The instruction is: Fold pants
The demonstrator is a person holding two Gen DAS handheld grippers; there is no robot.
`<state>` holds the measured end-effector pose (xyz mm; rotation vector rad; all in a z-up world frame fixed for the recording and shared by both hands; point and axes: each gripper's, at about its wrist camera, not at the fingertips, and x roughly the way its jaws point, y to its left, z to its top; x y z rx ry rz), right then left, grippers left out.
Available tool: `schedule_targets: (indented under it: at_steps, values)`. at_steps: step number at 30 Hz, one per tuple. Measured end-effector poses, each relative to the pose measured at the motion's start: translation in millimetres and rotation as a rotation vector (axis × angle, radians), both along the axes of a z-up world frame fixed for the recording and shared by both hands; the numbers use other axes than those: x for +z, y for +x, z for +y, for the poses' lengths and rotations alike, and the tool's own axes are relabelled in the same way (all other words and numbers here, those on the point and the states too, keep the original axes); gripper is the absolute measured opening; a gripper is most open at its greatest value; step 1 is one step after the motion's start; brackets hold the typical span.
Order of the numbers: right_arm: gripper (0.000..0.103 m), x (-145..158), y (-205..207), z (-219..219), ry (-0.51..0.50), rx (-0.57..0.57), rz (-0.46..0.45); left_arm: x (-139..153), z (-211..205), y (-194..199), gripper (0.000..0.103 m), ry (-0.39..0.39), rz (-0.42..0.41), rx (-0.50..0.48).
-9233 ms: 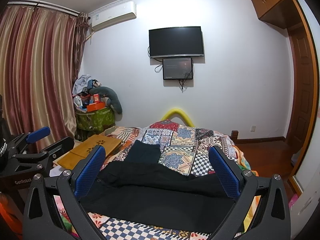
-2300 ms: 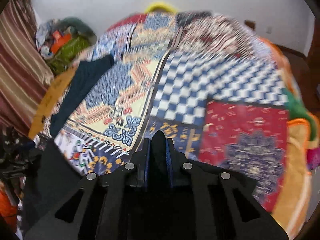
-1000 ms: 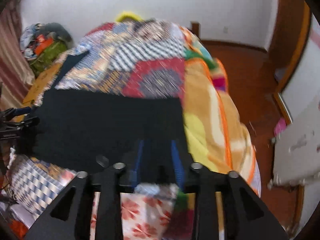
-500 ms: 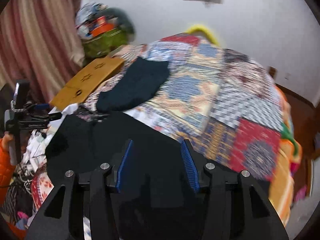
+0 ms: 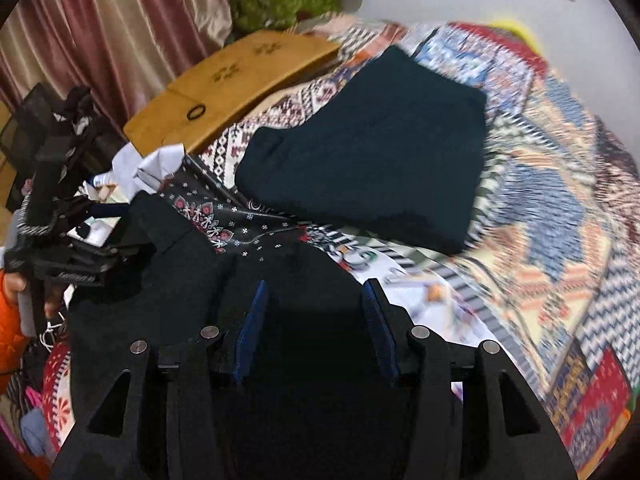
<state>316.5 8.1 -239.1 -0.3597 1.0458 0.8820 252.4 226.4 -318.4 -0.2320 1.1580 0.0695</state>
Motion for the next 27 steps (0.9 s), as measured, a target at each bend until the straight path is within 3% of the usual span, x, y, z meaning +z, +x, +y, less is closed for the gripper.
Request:
schedule_targets:
  at_steps: [2,3,5,7,12,14,17,19,20,22,24,26,27]
  values:
    - [0.040,-12,9,12,-0.025,0.012,0.031,1,-4,2,0.063,0.016,-0.014,-0.012]
    - [0.037,-17,14,19,-0.044,0.019,0.048,2,-6,2,0.053,0.026,-0.025,-0.021]
    - [0.011,-22,19,26,-0.065,0.030,0.071,6,-9,2,0.048,0.037,-0.034,-0.027]
    - [0.008,-26,20,29,-0.070,0.040,0.087,10,-13,-3,0.040,0.065,-0.060,-0.030]
    - [0.002,-3,11,17,-0.007,-0.047,-0.107,22,-5,-16,0.032,0.241,-0.124,0.036]
    - [0.000,3,17,13,0.003,-0.090,-0.129,22,4,-16,0.031,0.295,-0.112,0.052]
    - [0.000,2,30,10,-0.064,-0.139,-0.161,16,12,-9,0.031,0.307,-0.073,0.050]
    - [0.000,2,39,-3,-0.063,-0.165,-0.057,23,10,-10,0.037,0.305,-0.078,0.028]
    - [0.000,6,38,-6,-0.051,-0.174,-0.047,27,8,-11,0.042,0.300,-0.078,0.024]
    - [0.003,21,29,-19,-0.028,-0.171,-0.052,37,7,-18,0.067,0.292,-0.085,0.026]
    - [0.013,39,16,-32,-0.015,-0.155,-0.076,50,7,-30,0.072,0.269,-0.113,0.046]
    - [0.037,52,2,-45,0.004,-0.148,-0.093,58,8,-41,0.072,0.241,-0.106,0.067]
    - [0.043,62,-10,-55,0.020,-0.143,-0.111,60,10,-48,0.073,0.225,-0.097,0.082]
